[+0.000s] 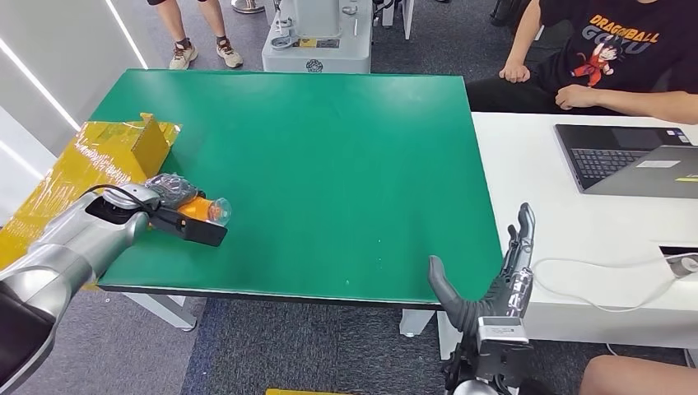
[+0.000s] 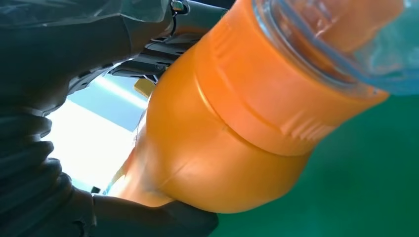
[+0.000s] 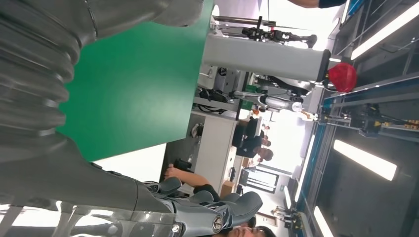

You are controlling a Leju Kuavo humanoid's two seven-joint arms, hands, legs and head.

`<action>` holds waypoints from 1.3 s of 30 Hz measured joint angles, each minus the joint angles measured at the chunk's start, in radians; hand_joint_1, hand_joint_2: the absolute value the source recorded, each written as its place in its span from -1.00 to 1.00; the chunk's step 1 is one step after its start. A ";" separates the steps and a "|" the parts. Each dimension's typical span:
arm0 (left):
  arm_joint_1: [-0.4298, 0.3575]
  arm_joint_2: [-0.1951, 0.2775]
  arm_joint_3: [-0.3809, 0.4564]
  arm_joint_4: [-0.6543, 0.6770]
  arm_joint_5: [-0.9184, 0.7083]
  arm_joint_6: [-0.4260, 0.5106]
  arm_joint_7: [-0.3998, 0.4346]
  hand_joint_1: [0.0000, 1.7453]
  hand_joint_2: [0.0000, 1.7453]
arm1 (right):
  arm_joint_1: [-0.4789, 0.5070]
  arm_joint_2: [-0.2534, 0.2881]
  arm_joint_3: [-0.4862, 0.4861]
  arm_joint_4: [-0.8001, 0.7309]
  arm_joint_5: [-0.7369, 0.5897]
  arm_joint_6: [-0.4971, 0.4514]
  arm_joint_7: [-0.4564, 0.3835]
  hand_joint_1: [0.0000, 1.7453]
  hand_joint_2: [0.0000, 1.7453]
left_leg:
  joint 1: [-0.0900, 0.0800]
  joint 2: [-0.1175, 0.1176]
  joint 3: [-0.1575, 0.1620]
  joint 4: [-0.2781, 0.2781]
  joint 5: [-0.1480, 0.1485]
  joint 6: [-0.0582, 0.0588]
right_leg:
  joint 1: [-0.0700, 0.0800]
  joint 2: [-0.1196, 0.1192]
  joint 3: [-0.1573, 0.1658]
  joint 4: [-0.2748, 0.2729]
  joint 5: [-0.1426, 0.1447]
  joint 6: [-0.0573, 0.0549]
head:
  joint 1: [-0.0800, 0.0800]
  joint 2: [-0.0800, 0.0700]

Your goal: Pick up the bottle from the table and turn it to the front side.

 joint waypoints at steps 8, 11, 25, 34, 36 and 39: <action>0.000 -0.016 -0.003 0.011 -0.044 0.041 0.003 1.00 1.00 | 0.003 0.000 0.000 0.000 0.002 0.016 0.004 -1.00 1.00 | 0.000 -0.001 0.000 0.000 0.000 0.000 | 0.000 0.000 0.000 0.000 0.000 0.000 | 0.000 0.000; -0.005 -0.025 -0.003 0.011 -0.057 0.050 0.000 1.00 1.00 | 0.002 0.000 0.000 0.001 -0.002 0.027 0.002 -1.00 1.00 | 0.000 -0.001 0.000 0.000 0.000 0.000 | 0.000 0.000 0.000 0.000 0.000 0.000 | 0.000 0.000; -0.038 -0.062 -0.024 0.011 -0.103 0.081 0.004 1.00 1.00 | -0.006 0.001 0.000 0.005 -0.004 0.057 -0.005 -1.00 1.00 | 0.000 -0.001 0.000 0.000 0.000 0.000 | 0.000 0.000 0.000 0.000 0.000 0.000 | 0.000 0.000; -0.045 -0.089 -0.032 0.022 -0.111 0.077 0.015 1.00 1.00 | -0.009 0.001 0.000 0.007 -0.003 0.062 -0.007 -1.00 1.00 | 0.000 -0.001 0.000 0.000 0.000 0.000 | 0.000 0.000 0.000 0.000 0.000 0.000 | 0.000 0.000; -0.037 -0.093 -0.032 0.026 -0.112 0.075 0.024 1.00 1.00 | -0.009 0.001 0.000 0.007 -0.003 0.063 -0.007 -1.00 1.00 | 0.000 -0.001 0.000 0.000 0.000 0.000 | 0.000 0.000 0.000 0.000 0.000 0.000 | 0.000 0.000; -0.025 -0.095 -0.032 0.035 -0.111 0.064 0.038 1.00 1.00 | -0.009 0.001 0.000 0.007 -0.003 0.063 -0.008 -1.00 1.00 | 0.000 -0.001 -0.001 0.000 0.000 0.000 | 0.000 0.000 0.000 0.000 0.000 0.000 | 0.000 0.000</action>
